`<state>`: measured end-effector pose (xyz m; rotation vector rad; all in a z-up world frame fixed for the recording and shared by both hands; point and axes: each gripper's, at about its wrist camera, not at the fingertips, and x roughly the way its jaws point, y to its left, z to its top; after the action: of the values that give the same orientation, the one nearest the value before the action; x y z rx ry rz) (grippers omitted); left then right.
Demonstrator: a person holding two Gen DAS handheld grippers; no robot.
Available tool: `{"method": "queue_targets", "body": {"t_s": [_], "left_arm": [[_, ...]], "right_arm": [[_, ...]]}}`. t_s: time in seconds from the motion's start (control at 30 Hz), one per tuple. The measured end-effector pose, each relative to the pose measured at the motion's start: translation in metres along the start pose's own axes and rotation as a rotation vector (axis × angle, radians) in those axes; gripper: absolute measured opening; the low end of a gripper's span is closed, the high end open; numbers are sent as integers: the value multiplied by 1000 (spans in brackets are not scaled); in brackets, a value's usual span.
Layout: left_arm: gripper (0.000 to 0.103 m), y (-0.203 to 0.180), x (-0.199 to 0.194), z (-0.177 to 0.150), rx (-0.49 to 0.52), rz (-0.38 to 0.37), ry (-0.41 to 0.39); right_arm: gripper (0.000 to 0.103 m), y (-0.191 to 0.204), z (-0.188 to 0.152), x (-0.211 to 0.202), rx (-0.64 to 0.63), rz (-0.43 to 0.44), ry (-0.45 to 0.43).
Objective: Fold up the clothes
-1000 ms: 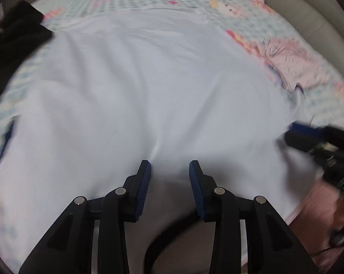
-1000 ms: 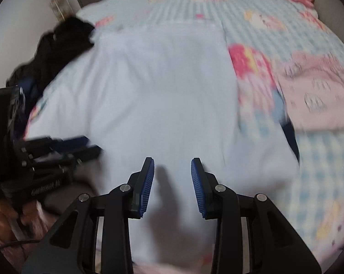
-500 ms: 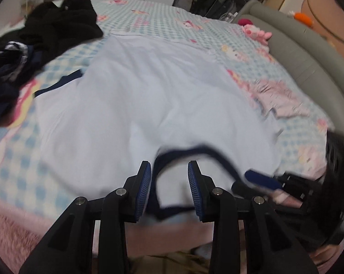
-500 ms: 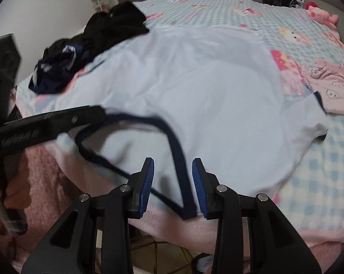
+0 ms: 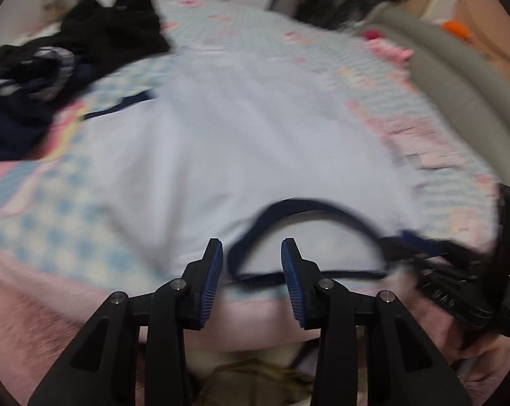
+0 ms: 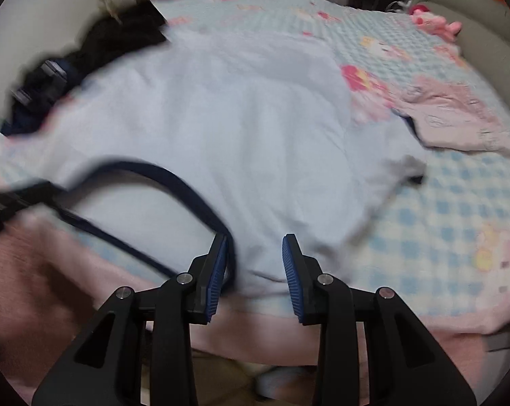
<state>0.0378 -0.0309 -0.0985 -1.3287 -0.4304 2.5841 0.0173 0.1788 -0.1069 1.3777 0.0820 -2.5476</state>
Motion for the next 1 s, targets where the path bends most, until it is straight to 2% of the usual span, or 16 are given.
{"method": "queue_targets", "body": {"t_s": [0.03, 0.07, 0.1, 0.2, 0.27, 0.3, 0.37, 0.43, 0.5, 0.6, 0.63, 0.73, 0.77, 0.83, 0.93, 1.0], "left_arm": [[43, 0, 5, 4, -8, -40, 4], [44, -1, 10, 6, -13, -13, 6], [44, -3, 15, 6, -6, 22, 13], [41, 6, 37, -1, 10, 146, 121], [22, 16, 33, -10, -21, 200, 124], [22, 21, 24, -14, -43, 187, 107], [23, 24, 12, -18, -79, 152, 85], [26, 25, 2, -21, -103, 105, 58], [35, 23, -1, -23, -124, 74, 36], [43, 34, 8, -28, -238, -68, 66], [44, 39, 11, -31, -310, -172, 93], [44, 50, 14, -44, -424, -261, 95], [41, 52, 10, -44, -416, -210, 68], [41, 58, 6, -44, -427, -160, 37], [41, 64, 6, -33, -426, -132, 12], [41, 67, 9, -30, -442, -136, 19]], "right_arm": [[35, -1, 1, 0, 29, 67, -10], [35, -2, 2, 1, 58, 131, -20], [35, 0, 1, 5, 39, 97, -10], [35, 5, -8, 19, -38, -31, 38], [34, -5, -16, 18, -29, -85, 53], [34, -12, -20, 15, -14, -100, 53], [41, -19, -22, 4, 30, -66, 33], [41, -26, -23, -6, 74, -32, 13], [41, -27, -22, -15, 106, 15, -11], [41, -18, -18, -15, 107, 71, -16], [43, -15, -16, -14, 102, 85, -11], [43, -10, -23, -5, 73, 86, 34], [43, -12, -25, -6, 82, 92, 30], [43, -20, -25, -11, 123, 101, 3], [43, -36, -21, -17, 184, 44, -44], [43, -43, -18, -15, 204, 34, -39]]}}
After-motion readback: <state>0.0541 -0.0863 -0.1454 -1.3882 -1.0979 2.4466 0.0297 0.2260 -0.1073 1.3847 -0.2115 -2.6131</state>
